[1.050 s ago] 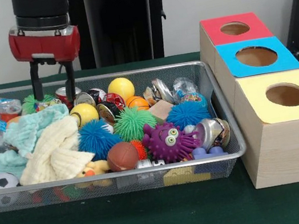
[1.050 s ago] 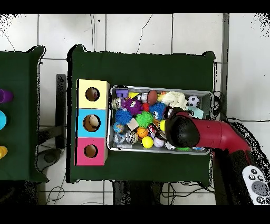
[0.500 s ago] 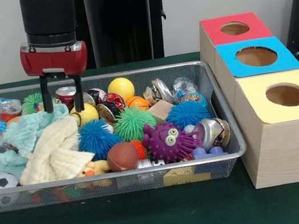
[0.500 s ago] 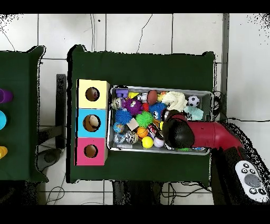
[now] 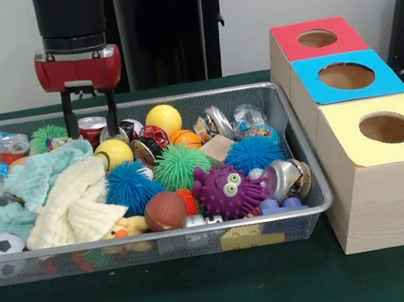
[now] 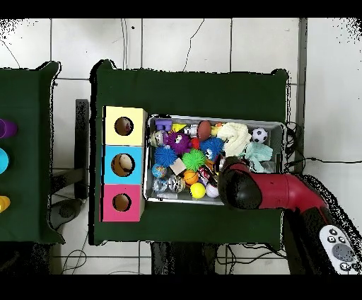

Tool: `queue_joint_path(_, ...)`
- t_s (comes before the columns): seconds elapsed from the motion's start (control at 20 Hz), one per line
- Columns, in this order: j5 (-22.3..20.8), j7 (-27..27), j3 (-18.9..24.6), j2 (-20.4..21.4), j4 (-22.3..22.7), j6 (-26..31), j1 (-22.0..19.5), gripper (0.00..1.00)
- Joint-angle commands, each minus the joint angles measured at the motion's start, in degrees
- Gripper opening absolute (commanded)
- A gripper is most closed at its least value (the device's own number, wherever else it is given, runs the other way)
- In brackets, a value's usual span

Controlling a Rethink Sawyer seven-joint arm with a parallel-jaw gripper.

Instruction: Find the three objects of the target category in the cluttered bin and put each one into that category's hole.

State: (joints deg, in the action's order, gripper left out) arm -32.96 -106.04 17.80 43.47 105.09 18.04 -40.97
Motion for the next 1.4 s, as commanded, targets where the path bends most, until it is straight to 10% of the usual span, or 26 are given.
queue_joint_path(0.05,-2.6,4.7,5.9,3.3,7.3,-0.1,-2.9,1.00)
queue_joint_path(1.0,-10.0,-0.3,1.5,-4.0,2.1,-8.5,-1.7,1.00)
queue_joint_path(1.4,-10.3,5.6,7.5,-6.4,-0.3,-5.2,-8.4,1.00)
